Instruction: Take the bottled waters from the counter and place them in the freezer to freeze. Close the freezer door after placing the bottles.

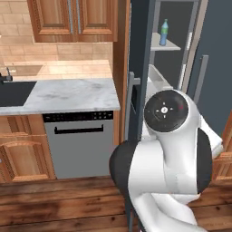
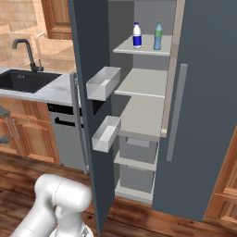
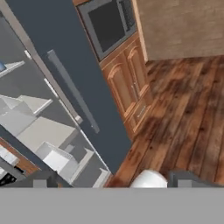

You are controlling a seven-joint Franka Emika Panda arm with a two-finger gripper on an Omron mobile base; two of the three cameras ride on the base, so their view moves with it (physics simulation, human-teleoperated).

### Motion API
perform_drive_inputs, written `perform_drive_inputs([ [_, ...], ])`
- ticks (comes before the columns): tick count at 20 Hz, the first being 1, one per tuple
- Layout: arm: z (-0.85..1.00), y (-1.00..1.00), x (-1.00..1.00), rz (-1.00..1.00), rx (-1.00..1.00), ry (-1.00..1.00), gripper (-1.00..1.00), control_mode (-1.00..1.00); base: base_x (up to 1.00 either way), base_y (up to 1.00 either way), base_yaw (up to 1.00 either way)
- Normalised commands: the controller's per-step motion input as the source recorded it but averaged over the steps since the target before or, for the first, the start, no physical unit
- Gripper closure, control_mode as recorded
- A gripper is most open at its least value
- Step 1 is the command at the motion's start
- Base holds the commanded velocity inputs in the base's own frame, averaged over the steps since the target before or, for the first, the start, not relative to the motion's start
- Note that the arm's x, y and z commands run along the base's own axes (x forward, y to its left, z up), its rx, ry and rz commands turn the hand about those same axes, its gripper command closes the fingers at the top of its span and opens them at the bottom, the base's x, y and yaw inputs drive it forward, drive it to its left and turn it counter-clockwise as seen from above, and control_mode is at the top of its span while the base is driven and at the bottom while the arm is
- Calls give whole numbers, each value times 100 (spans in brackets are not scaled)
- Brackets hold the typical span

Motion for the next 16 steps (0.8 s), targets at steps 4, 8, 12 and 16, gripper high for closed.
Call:
perform_drive_inputs([
  [4, -14, 97, 41, 0, -27, 3, -100, -100, 0, 0, 0],
  [8, -13, 49, 71, -1, -21, 1, -100, -100, 0, 0, 0],
  [12, -3, 0, 65, -12, -10, 1, -100, -100, 0, 0, 0],
  [16, -3, 0, 63, -14, -1, 3, -100, -100, 0, 0, 0],
])
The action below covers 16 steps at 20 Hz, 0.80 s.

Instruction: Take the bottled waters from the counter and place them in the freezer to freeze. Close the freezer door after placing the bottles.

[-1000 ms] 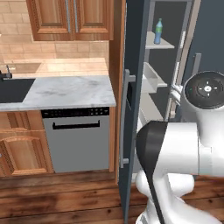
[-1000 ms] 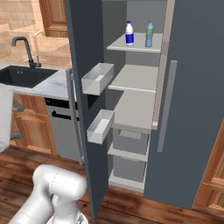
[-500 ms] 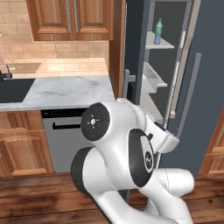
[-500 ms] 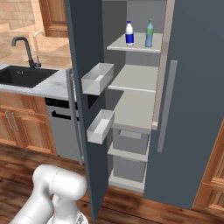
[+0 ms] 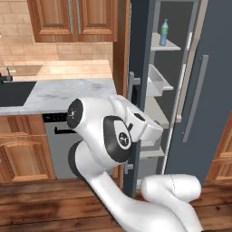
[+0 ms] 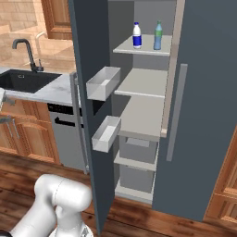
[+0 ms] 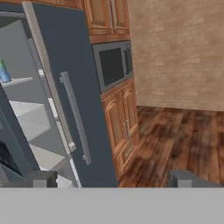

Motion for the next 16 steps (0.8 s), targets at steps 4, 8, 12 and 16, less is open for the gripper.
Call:
perform_drive_inputs([
  [4, -7, -5, 68, -15, -1, 4, -100, -100, 0, 0, 0],
  [8, -3, -5, 60, -13, 0, 4, -100, -100, 0, 0, 0],
  [12, -13, 0, 67, -15, -2, 11, -100, -100, 0, 0, 0],
  [16, -24, 0, 67, -14, -2, 16, -100, -100, 0, 0, 0],
])
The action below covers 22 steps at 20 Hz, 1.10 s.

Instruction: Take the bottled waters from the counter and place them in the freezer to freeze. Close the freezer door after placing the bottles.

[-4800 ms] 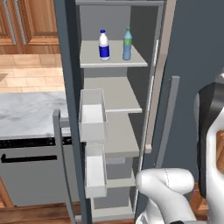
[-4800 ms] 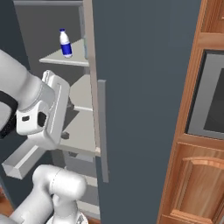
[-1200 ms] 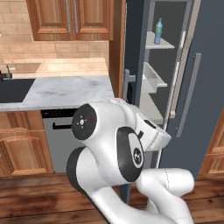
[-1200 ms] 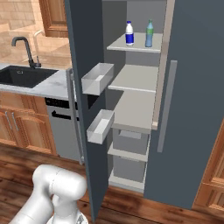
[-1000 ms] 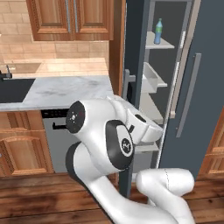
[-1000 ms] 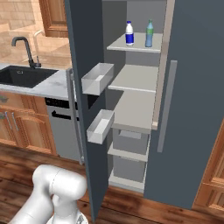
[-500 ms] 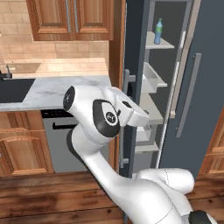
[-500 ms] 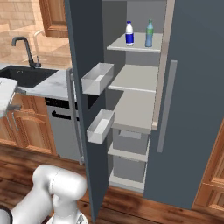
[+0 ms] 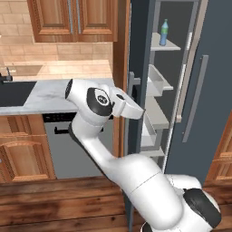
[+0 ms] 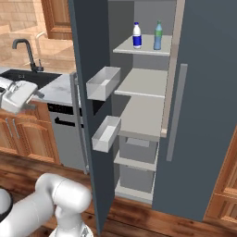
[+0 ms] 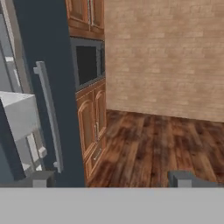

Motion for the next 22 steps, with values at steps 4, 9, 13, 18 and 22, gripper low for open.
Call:
perform_drive_inputs([
  [4, -34, 0, 62, -9, -5, 17, -100, -100, 0, 0, 0],
  [9, -39, 0, 73, -1, -8, 17, -100, -100, 0, 0, 0],
  [13, -42, 0, 47, 3, -17, 6, -100, -100, 0, 0, 0],
  [18, -28, 0, 10, 22, -17, 0, -100, -100, 0, 0, 0],
  [22, -5, 0, 0, 18, -7, 0, -100, -100, 0, 0, 0],
])
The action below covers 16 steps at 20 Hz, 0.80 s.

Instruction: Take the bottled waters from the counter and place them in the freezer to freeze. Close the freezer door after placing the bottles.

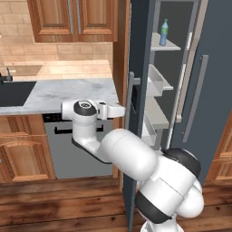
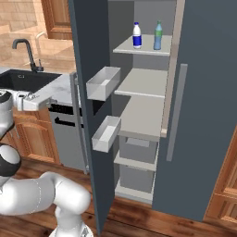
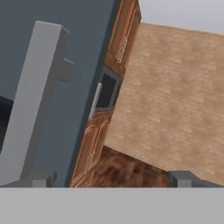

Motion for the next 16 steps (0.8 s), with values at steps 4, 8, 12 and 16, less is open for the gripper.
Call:
perform_drive_inputs([
  [4, 0, 0, 16, 2, -2, 0, -100, -100, 0, 0, 0],
  [8, -3, -2, 42, -1, 0, 0, -100, -100, 0, 0, 0],
  [12, -1, -1, 54, -3, 0, 1, -100, -100, 0, 0, 0],
  [16, 0, 0, 52, -3, 0, 0, -100, -100, 0, 0, 0],
])
